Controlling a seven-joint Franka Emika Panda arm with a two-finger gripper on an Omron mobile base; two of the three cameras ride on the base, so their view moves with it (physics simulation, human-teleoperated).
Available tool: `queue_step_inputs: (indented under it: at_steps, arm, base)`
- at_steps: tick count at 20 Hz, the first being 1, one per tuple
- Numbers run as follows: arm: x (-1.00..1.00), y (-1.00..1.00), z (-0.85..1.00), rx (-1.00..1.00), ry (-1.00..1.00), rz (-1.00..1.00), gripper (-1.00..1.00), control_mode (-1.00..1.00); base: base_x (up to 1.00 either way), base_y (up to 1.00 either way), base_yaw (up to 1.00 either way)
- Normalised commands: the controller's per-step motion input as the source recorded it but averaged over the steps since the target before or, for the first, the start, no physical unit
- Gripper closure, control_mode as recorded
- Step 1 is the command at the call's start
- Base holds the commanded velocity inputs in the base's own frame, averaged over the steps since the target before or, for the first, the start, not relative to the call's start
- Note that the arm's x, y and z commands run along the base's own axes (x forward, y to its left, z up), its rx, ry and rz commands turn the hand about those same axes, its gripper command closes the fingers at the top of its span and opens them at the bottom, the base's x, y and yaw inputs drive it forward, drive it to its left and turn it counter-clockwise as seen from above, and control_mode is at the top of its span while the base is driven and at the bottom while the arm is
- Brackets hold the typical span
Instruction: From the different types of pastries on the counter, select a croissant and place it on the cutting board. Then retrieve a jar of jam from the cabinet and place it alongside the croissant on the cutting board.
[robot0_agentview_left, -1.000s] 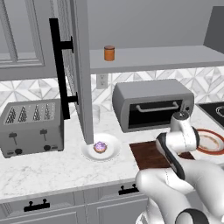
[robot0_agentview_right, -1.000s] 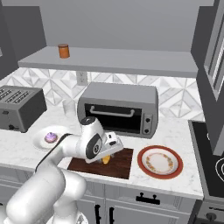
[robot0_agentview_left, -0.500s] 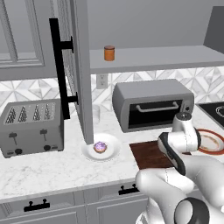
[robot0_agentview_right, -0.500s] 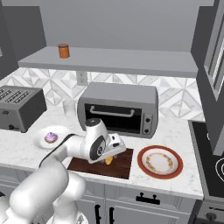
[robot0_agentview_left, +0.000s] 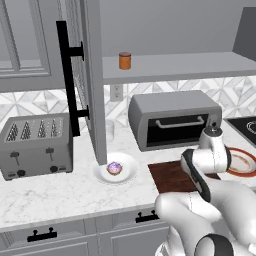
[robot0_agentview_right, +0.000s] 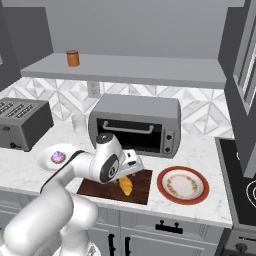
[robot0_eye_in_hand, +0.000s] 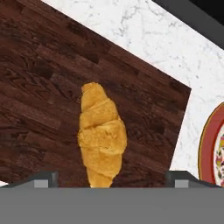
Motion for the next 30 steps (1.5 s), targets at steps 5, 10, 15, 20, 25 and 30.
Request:
queue_step_inputs:
  at_steps: [5, 10, 15, 20, 25, 30]
  arm:
    - [-0.11, 0.49, 1.00, 0.00, -0.09, 0.00, -1.00, -1.00]
    - [-0.14, 0.60, 1.00, 0.00, -0.06, 0.00, -1.00, -1.00]
    - [-0.08, 0.50, 1.00, 0.01, -0.02, 0.00, -1.00, -1.00]
    - [0.00, 0.51, 1.00, 0.10, 0.00, 0.03, -1.00, -1.00]
    - [-0.04, 0.32, 1.00, 0.09, 0.00, 0.07, -1.00, -1.00]
    - [0.00, 0.27, 1.00, 0.05, -0.05, 0.05, -1.00, -1.00]
  base:
    - [0.00, 0.00, 0.00]
    - [0.00, 0.00, 0.00]
    - [0.00, 0.00, 0.00]
    - [0.00, 0.00, 0.00]
    - [0.00, 0.00, 0.00]
    - [0.00, 0.00, 0.00]
